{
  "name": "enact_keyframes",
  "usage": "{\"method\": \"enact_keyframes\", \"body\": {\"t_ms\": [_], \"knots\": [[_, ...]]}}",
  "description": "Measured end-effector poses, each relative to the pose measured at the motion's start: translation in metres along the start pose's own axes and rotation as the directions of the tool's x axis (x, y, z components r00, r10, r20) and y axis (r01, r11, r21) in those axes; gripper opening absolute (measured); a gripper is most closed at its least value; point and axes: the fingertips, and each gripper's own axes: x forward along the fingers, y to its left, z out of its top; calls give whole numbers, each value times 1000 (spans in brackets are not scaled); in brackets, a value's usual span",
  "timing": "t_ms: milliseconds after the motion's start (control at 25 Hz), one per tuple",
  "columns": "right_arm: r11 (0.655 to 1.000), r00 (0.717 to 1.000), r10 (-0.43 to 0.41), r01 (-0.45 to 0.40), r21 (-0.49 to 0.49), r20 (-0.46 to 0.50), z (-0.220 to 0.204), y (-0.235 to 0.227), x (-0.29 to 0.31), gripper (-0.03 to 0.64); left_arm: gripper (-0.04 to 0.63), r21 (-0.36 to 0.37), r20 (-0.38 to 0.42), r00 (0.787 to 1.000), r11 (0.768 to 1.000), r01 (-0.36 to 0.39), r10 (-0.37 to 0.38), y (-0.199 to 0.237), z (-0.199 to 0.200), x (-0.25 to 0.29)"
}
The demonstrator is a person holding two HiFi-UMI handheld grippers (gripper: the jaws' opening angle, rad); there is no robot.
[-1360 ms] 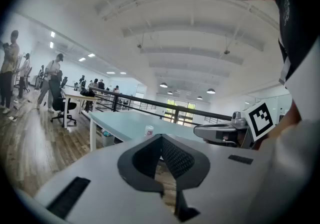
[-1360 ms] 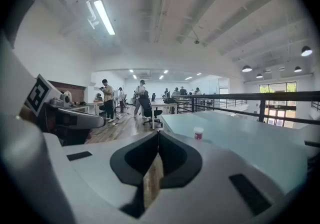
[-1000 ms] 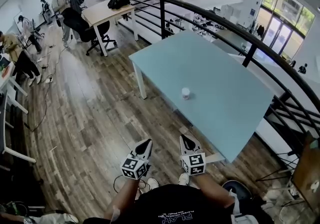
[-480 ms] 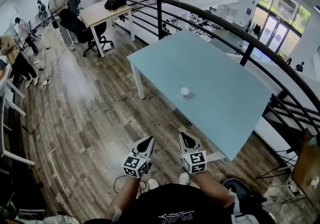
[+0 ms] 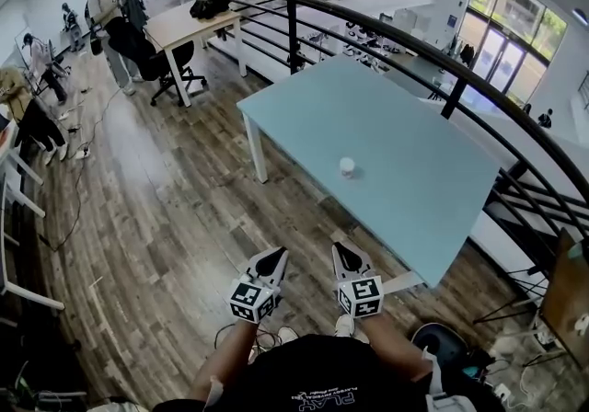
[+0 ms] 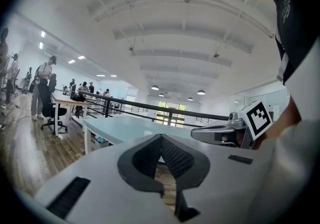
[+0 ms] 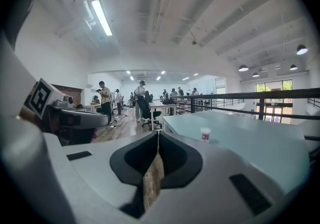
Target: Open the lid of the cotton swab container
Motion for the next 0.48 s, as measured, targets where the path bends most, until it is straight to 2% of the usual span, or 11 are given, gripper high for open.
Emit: {"method": "enact_keyframes", "body": {"t_ms": [240, 480], "knots": [[1000, 1000, -15, 15, -5, 6, -1, 23, 2, 20, 12, -5, -15, 1000, 1000, 18, -18, 14, -13, -20], [999, 998, -51, 51, -8, 33, 3, 26, 0, 20, 12, -19, -11, 1000, 999, 26, -27, 23, -13, -24]]}}
